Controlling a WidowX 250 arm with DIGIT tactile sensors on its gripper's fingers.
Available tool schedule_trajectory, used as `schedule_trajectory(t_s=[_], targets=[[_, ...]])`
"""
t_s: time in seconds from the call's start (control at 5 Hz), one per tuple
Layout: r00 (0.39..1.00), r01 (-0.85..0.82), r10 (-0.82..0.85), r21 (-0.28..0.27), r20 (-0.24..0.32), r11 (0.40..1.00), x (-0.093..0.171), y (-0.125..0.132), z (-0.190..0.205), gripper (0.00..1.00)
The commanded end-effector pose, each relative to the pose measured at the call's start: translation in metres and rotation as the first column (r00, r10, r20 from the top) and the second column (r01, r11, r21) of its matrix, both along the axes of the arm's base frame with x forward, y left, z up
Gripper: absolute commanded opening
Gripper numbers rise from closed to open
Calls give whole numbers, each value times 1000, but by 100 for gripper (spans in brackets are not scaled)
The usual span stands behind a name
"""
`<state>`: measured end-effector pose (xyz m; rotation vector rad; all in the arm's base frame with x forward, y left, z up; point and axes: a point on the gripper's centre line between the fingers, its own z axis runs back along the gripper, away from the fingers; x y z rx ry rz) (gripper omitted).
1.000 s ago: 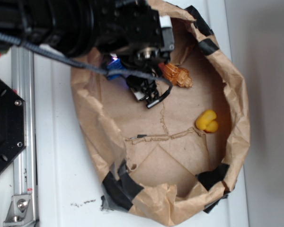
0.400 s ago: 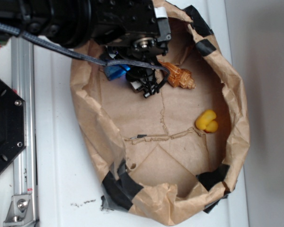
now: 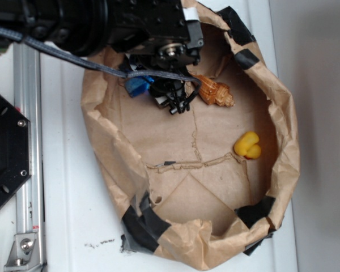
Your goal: Grab the blue sponge.
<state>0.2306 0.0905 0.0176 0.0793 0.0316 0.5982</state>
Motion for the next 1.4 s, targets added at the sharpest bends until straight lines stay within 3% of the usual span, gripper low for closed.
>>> schedule_trajectory(t_s=[0.0,0.2,0.4,0.6,0.8,1.0,1.2], targets=[[974,129,-154,154,164,980,28,-20,63,0],[955,129,-187,243,230,961,65,-38,113,0],[947,194,-213,99,241,976,82,-40,164,0],[948,250,-241,-18,209,968,67,-44,162,0],[916,337,-337,37,216,941,40,-63,161,0],[889,365,-375,87,263,927,37,-74,169,0],[891,361,-362,56,275,931,37,-70,171,0]])
